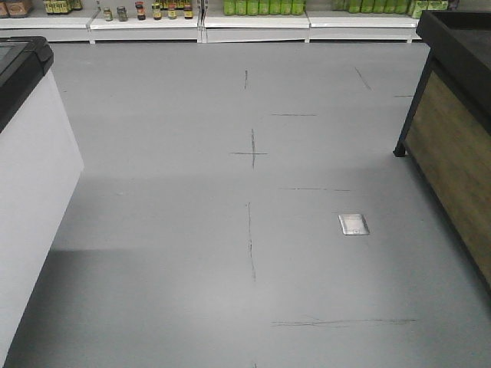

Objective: Pick three apples into basket with both arms
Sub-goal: 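Drive the base forward across the floor toward the fruit tables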

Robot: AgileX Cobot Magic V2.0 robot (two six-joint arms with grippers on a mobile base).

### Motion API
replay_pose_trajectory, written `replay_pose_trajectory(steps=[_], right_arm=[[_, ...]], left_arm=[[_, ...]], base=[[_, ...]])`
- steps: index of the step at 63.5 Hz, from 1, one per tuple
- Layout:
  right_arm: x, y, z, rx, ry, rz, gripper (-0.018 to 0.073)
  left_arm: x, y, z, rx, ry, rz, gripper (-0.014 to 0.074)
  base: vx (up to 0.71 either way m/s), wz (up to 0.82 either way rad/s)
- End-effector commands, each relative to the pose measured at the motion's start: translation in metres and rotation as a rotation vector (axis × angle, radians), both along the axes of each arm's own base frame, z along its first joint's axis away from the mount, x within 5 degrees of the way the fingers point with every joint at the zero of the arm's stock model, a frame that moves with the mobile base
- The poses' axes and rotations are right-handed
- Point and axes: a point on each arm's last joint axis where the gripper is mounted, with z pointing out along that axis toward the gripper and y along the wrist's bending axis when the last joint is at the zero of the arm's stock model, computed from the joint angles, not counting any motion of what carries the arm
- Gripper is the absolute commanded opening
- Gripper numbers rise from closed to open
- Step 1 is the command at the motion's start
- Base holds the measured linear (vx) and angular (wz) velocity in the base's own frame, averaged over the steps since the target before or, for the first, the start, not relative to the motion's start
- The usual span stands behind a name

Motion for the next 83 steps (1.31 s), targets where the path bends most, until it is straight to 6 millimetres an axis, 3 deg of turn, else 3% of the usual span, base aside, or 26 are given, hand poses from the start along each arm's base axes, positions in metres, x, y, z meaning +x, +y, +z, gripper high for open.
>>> replay_pose_trajectory(steps=[1,83], right_arm=[[-0.0009,-0.0001,0.0033,-0.008,-0.079,-0.004,-0.0009],[-0.0009,-0.0001,0.0033,-0.008,-0.078,-0.004,-0.0009]], left_arm=[[-0.0005,-0.0004,0.0065,-0.008,-0.084,-0.004,-0.0006],[-0.0005,-0.0004,0.0065,-0.008,-0.084,-0.004,-0.0006]], base=[[0.00,0.00],[0.00,0.00]])
